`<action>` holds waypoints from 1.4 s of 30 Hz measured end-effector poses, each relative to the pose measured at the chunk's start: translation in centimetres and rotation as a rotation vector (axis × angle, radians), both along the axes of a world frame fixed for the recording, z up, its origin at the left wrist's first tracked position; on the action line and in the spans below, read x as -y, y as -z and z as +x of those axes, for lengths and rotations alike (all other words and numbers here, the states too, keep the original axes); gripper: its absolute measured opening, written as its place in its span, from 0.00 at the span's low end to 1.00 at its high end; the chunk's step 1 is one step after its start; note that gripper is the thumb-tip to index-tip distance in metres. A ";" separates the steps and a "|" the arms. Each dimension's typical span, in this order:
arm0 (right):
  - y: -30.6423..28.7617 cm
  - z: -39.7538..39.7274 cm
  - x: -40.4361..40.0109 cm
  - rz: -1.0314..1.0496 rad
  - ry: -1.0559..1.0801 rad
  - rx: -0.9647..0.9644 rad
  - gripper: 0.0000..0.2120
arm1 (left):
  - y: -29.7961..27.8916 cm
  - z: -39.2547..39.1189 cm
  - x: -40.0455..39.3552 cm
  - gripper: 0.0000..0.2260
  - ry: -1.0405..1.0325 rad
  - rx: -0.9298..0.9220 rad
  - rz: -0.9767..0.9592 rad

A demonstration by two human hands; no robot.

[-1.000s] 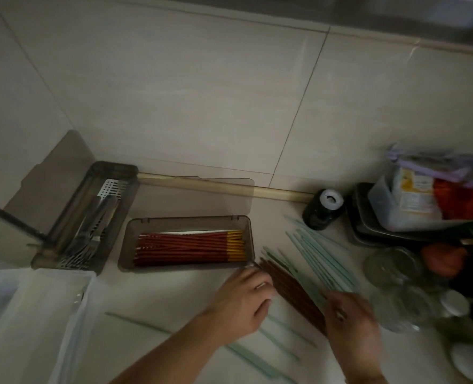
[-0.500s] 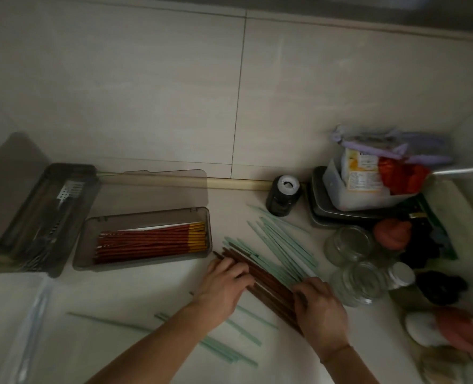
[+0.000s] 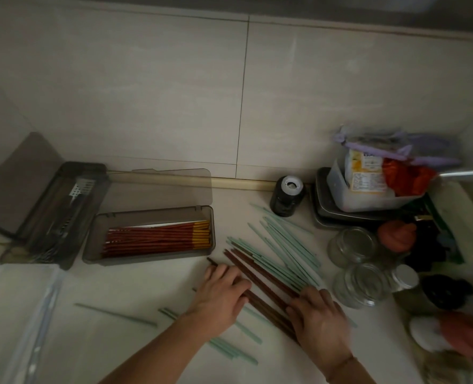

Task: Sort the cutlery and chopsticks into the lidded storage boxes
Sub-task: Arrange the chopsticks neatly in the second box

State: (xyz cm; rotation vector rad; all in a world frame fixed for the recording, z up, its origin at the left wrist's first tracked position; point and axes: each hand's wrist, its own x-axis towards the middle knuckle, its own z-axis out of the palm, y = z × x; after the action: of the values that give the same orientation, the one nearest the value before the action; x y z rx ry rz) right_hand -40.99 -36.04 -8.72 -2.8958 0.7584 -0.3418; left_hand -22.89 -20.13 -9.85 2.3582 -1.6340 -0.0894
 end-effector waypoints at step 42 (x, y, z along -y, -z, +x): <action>-1.9 9.1 -1.6 -0.038 0.066 -0.271 0.07 | -4.3 13.2 -5.1 0.06 -0.517 -0.138 -0.182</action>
State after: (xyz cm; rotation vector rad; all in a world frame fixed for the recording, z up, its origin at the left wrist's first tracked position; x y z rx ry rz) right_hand -31.92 -34.45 -6.84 -2.9945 0.8963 0.0336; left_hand -9.72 -15.00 -5.51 2.4828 -0.8918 0.0000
